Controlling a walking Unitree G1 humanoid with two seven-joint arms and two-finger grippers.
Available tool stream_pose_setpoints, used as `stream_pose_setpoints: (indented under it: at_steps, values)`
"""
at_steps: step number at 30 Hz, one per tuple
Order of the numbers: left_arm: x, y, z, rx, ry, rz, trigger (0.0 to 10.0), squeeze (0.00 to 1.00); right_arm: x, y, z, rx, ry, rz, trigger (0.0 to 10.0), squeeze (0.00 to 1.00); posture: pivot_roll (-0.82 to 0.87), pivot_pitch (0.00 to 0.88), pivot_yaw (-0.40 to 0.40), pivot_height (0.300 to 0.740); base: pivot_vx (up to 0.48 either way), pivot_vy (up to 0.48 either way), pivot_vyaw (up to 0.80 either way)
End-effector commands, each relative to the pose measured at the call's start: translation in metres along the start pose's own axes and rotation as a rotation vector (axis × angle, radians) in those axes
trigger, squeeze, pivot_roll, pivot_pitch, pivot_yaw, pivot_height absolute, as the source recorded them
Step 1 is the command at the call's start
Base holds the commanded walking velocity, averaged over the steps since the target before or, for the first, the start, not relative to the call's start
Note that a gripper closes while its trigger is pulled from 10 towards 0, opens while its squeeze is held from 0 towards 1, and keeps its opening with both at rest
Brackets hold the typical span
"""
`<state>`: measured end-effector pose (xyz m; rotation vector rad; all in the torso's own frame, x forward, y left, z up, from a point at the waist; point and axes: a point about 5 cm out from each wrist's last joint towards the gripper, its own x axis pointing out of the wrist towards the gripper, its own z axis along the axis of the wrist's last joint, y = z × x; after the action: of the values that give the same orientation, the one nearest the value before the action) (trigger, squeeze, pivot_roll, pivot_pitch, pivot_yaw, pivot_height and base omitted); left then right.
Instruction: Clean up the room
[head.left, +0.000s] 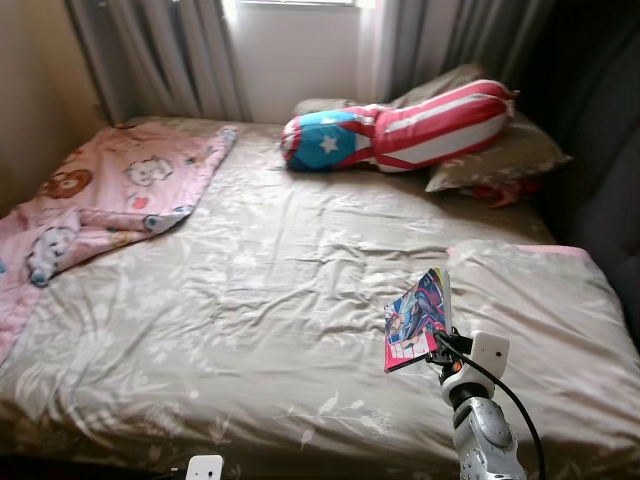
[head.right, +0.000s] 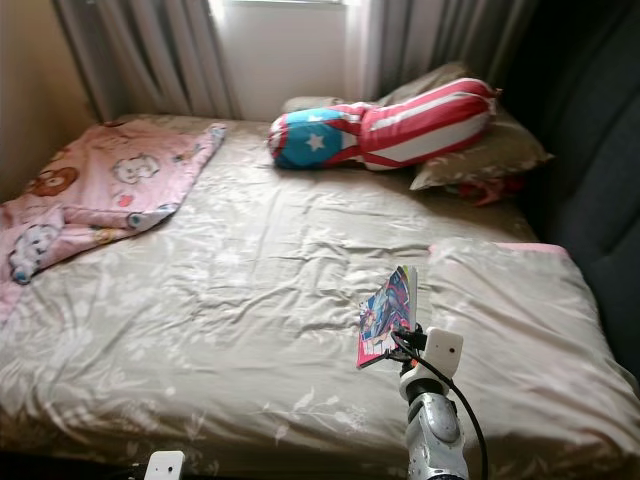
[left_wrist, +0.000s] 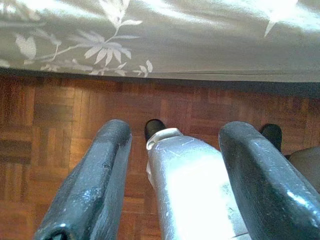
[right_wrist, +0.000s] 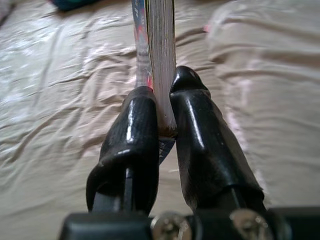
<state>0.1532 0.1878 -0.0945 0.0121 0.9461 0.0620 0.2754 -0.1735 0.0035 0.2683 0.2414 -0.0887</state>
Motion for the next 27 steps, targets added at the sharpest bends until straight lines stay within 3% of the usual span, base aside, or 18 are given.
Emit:
stream_pose_setpoints:
  at_steps: [1, 20, 27]
  values:
    - [-0.0013, -0.0029, -0.0067, 0.0, 0.025, -0.012, 10.0, 0.0, 0.0037, 0.0024, 0.0064, -0.001, -0.025, 0.003, 10.0, 0.0, -0.01, 0.0, -0.056, 0.74, 0.0, 0.0, -0.73]
    - [-0.0016, -0.0006, -0.008, 0.001, 0.034, -0.009, 10.0, 0.0, 0.0019, 0.0069, 0.0049, 0.011, -0.041, 0.023, 10.0, 0.0, -0.01, 0.0, -0.05, 0.74, 0.0, -0.018, -0.04]
    - [-0.0017, -0.0004, -0.0082, 0.0, 0.035, -0.008, 10.0, 0.0, 0.0015, 0.0092, 0.0045, 0.004, -0.042, 0.033, 10.0, 0.0, -0.01, 0.0, -0.052, 0.74, 0.0, 0.48, 0.0]
